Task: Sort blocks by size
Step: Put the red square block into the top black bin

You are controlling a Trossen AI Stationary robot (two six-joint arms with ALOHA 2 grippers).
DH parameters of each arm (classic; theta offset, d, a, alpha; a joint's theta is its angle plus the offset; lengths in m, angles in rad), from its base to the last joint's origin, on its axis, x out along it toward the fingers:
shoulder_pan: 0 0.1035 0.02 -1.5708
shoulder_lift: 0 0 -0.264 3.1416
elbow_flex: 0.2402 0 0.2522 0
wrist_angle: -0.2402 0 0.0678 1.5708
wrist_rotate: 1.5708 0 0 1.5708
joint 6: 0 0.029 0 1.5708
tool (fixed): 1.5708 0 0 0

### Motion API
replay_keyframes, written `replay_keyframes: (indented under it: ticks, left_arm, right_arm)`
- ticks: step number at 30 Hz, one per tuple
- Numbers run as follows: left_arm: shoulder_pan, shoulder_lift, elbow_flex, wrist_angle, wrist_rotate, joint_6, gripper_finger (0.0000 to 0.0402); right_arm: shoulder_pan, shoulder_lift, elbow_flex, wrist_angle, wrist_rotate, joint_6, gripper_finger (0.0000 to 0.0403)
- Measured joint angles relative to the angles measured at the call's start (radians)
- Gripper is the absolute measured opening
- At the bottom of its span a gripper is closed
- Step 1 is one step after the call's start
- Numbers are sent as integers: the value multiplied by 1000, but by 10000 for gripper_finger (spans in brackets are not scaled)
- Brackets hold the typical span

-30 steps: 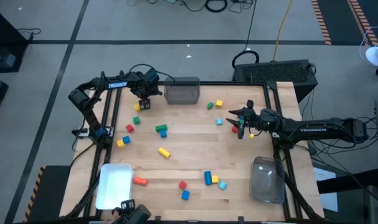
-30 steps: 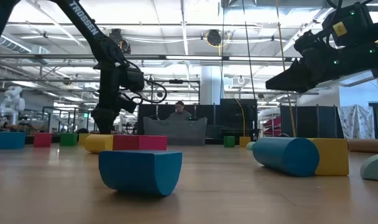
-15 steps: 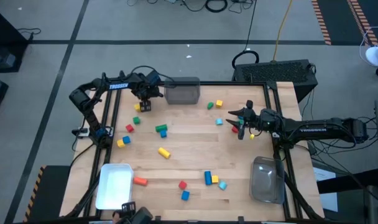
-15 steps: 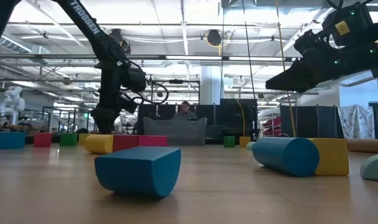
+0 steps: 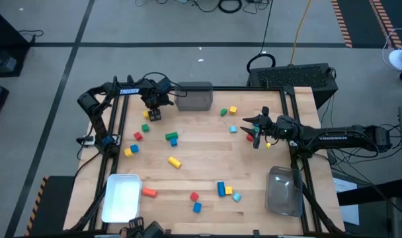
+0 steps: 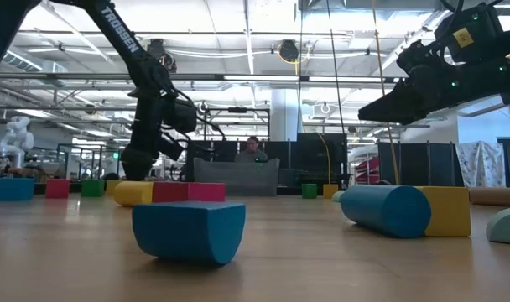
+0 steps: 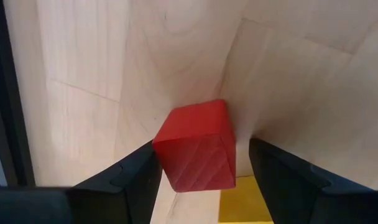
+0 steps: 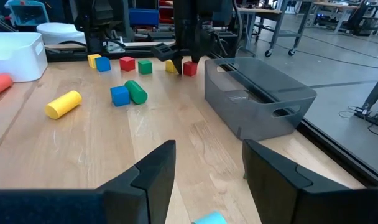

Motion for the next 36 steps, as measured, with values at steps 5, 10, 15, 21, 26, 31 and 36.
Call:
replay_keyframes:
  ticks: [5,10,15,21,26,31,36]
  left_arm:
    - [-6,-2,5,-8,1,-67,242]
    - [-7,0,42,-8,31,-157,241]
    - [-7,0,56,-10,60,-163,208]
    - [-5,0,56,-41,101,-179,153]
    - [-5,-1,56,-58,92,-177,151]
    - [-10,-2,59,-78,87,-206,147]
    - [-14,-31,81,-128,89,-282,145]
  right_arm:
    - [0,0,0,0,0,0,176]
    - [0,0,0,0,0,5,176]
    - [0,0,0,-2,0,8,176]
    - [0,0,0,-22,0,11,176]
    - [0,0,0,-24,0,15,176]
    - [0,0,0,-24,0,15,176]
    - [0,0,0,-23,0,15,176]
